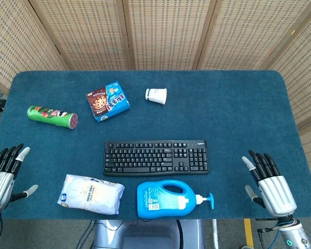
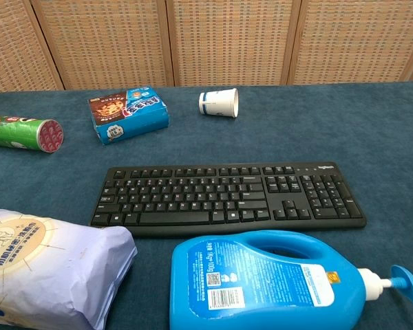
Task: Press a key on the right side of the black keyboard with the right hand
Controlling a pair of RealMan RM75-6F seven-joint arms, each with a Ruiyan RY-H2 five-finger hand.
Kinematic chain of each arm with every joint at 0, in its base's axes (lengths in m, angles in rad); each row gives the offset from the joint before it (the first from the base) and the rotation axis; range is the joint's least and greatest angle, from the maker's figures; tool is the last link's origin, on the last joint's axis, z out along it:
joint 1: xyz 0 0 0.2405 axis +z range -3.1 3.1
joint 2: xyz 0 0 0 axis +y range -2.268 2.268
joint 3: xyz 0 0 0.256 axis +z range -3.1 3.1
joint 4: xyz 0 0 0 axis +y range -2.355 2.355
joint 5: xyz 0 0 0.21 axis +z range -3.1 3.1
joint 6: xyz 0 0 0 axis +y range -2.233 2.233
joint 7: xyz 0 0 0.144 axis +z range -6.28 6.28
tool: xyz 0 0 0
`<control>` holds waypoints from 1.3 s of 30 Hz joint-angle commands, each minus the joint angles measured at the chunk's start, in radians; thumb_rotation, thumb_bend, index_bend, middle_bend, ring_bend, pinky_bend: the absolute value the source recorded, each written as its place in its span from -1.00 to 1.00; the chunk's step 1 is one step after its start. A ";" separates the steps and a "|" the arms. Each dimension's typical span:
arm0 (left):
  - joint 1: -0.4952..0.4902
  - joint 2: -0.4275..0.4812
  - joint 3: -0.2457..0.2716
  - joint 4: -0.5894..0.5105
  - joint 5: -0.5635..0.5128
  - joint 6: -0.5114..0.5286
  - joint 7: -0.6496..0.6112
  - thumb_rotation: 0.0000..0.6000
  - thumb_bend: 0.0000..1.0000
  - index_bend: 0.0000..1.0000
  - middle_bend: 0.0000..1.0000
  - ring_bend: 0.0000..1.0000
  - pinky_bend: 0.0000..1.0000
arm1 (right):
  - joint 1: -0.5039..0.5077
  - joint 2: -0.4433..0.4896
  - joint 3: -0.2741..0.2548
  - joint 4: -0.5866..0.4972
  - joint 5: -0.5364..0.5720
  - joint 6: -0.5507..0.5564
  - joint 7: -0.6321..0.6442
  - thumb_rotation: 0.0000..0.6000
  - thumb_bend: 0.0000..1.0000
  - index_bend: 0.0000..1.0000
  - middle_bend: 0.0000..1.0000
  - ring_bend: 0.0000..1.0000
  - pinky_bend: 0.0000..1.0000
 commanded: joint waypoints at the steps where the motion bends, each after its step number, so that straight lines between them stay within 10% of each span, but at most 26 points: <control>1: -0.003 0.005 -0.005 -0.003 -0.012 -0.007 -0.016 1.00 -1.00 -1.00 -1.00 -1.00 -1.00 | 0.010 0.005 0.005 -0.016 0.022 -0.027 -0.014 1.00 -0.27 -1.00 -1.00 -1.00 -0.91; 20: -0.007 0.018 0.000 0.015 -0.027 -0.034 -0.067 1.00 -1.00 -1.00 -1.00 -1.00 -1.00 | 0.064 0.048 0.018 -0.156 0.034 -0.125 -0.145 1.00 -0.27 -1.00 -0.99 -1.00 -0.91; 23: -0.006 0.017 -0.001 0.018 -0.017 -0.024 -0.072 1.00 -1.00 -1.00 -1.00 -1.00 -1.00 | 0.075 0.063 0.026 -0.188 0.038 -0.139 -0.172 1.00 -0.26 -0.97 -0.61 -0.82 -0.90; 30: -0.009 0.011 -0.001 0.016 -0.010 -0.022 -0.057 1.00 -1.00 -1.00 -1.00 -1.00 -1.00 | 0.144 0.115 0.059 -0.308 0.086 -0.257 -0.283 1.00 -0.08 -0.70 0.36 0.17 -0.15; 39: -0.008 0.008 -0.002 0.017 -0.016 -0.024 -0.046 1.00 -1.00 -1.00 -1.00 -1.00 -1.00 | 0.277 0.159 0.103 -0.450 0.328 -0.504 -0.521 1.00 0.61 -0.69 0.47 0.37 -0.03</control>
